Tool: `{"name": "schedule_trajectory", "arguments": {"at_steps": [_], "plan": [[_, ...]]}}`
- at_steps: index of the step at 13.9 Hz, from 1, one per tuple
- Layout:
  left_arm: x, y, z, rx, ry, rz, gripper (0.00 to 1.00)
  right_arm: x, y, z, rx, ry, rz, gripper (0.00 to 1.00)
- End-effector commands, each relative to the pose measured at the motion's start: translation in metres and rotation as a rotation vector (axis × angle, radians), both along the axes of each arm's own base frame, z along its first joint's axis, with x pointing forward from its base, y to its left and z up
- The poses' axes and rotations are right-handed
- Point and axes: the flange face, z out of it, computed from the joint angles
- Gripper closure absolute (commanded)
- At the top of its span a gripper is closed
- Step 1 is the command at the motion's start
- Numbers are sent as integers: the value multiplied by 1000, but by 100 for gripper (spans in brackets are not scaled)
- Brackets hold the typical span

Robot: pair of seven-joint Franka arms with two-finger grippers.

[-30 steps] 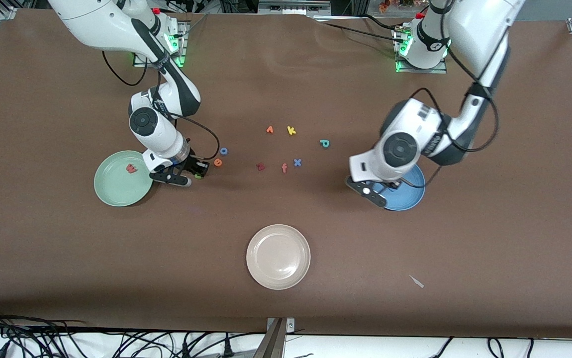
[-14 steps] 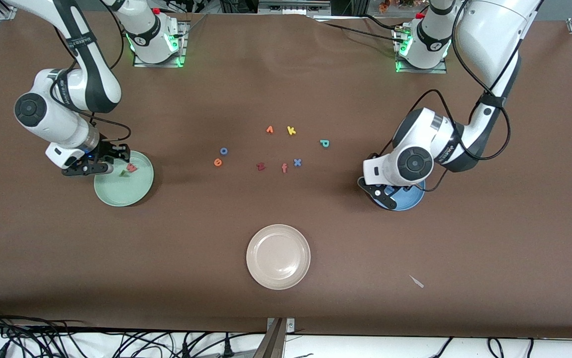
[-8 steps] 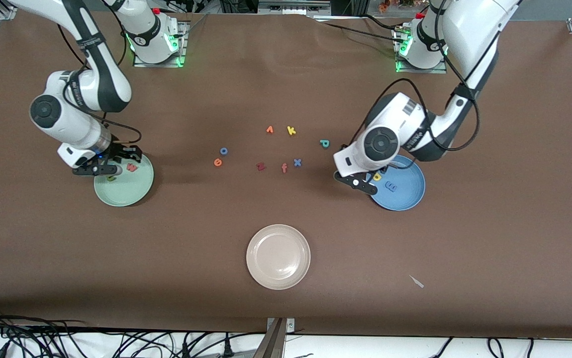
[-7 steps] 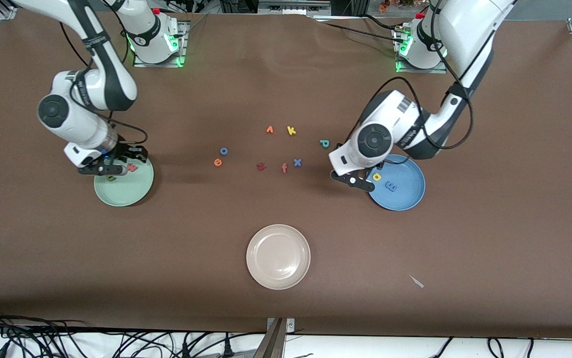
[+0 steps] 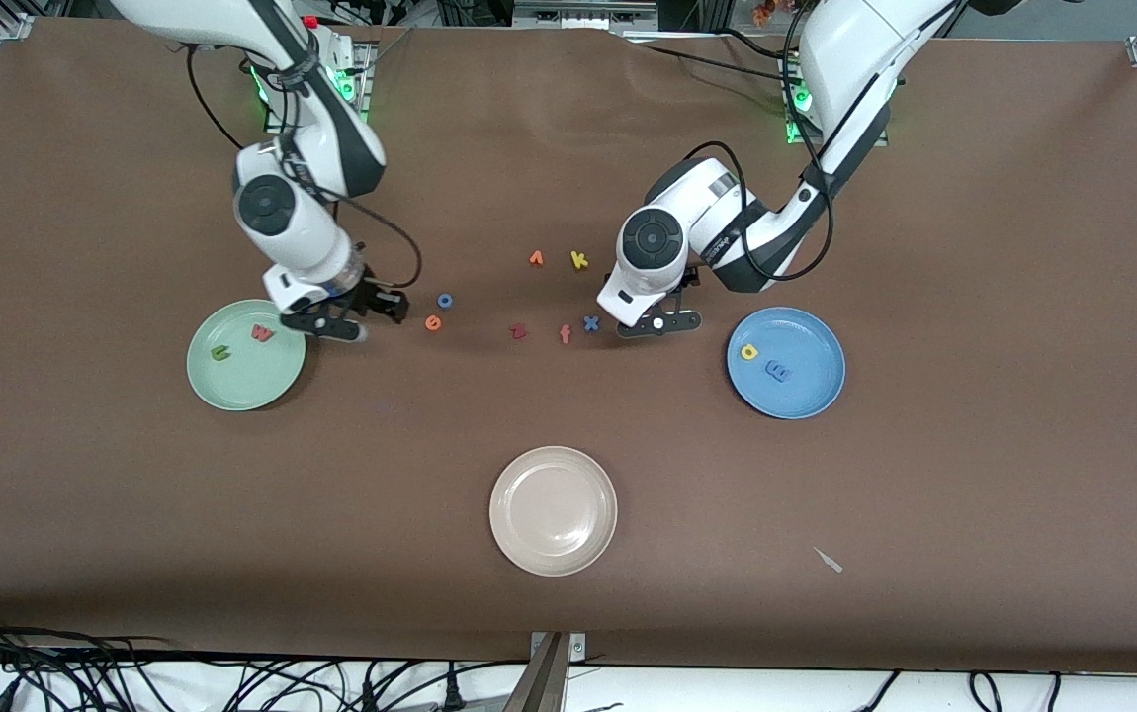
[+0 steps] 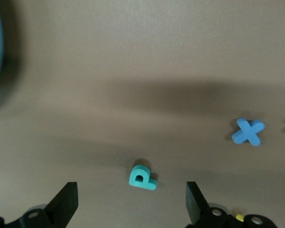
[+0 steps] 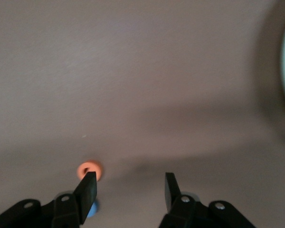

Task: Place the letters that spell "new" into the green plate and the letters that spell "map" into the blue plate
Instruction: 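Grasp the teal p with the left gripper while the right gripper grasps orange e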

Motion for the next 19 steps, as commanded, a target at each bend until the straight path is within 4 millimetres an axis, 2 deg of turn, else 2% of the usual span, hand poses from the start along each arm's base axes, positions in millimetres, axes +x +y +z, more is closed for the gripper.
{"name": "schedule_trajectory", "arguments": {"at_steps": [1, 2, 3, 7, 11, 17, 19], "plan": [[-26, 8, -21, -35, -32, 39, 0, 10, 36, -14, 33, -19, -32, 34], [-31, 4, -21, -34, -33, 29, 0, 9, 49, -20, 36, -14, -30, 34], [-32, 4, -22, -32, -32, 32, 0, 9, 53, -24, 37, -11, -34, 34], [-40, 10, -31, -24, -19, 44, 6, 8, 50, -32, 27, -12, -27, 34], [-37, 9, -35, -43, -29, 55, 11, -6, 55, -46, 19, -8, -7, 34], [-37, 13, -45, -37, -16, 57, 27, -8, 42, -57, 4, -19, 1, 36], [-38, 13, -45, -36, -15, 55, 39, -8, 42, -57, 4, -17, 3, 41]]}}
